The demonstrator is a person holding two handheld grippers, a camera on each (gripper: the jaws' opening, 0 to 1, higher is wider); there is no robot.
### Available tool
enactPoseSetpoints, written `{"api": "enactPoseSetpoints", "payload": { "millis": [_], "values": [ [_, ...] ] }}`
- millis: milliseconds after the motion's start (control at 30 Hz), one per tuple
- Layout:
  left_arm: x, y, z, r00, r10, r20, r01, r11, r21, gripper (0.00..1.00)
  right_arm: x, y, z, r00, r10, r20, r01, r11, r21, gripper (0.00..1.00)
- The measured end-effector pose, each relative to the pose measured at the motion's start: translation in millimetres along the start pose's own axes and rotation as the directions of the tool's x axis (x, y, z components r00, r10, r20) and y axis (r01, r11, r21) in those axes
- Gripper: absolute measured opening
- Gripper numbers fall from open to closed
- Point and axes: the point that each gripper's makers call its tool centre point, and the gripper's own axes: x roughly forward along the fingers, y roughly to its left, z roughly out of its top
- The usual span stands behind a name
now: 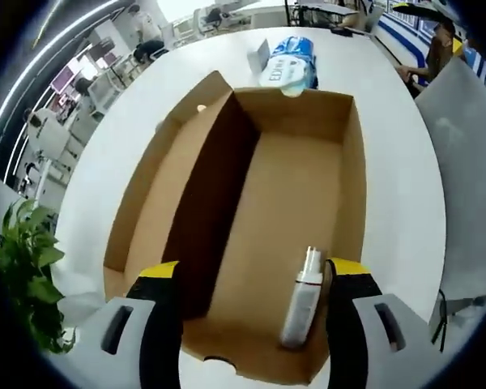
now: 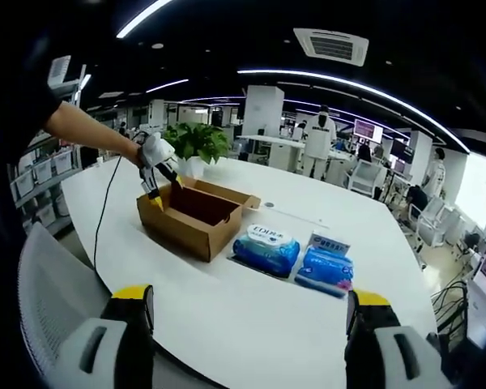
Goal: Operate the shoe box by opening the lid, removing the specified soft item, and placing it in the target area until the item is outside and the box remains undamaged.
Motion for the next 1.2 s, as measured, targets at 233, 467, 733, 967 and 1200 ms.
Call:
{"api": "enactPoseSetpoints", "payload": {
  "millis": [233, 467, 733, 967, 1200],
  "values": [
    [10, -4.4, -10.6, 0.995, -0.071, -0.069, 0.073, 0.997, 0.029, 0.71, -3, 0, 5.1, 1.000, -0.014, 0.018, 0.014, 1.000, 0.002, 0.99],
    [14, -11.0, -15.4, 0.986, -0.128, -0.105, 0.134, 0.989, 0.055, 0.67, 0, 1, -5.0, 1.000, -0.015, -0.007, 0.015, 1.000, 0.018, 0.99],
    [28, -14.9, -28.7, 0.974, -0.149, -0.173, 0.168, 0.981, 0.097, 0.66, 2, -4, -7.9, 1.000, -0.024, -0.017, 0.025, 0.999, 0.032, 0.99],
    [36, -16.3, -36.8, 0.968, -0.154, -0.201, 0.176, 0.980, 0.097, 0.65, 4, -6, -10.2, 0.999, -0.033, -0.025, 0.034, 0.999, 0.041, 0.98],
    [42, -16.0, -43.3, 0.965, -0.144, -0.218, 0.167, 0.982, 0.088, 0.61, 7, -5, -12.5, 0.999, -0.033, -0.034, 0.034, 0.998, 0.045, 0.97]
  ]
}}
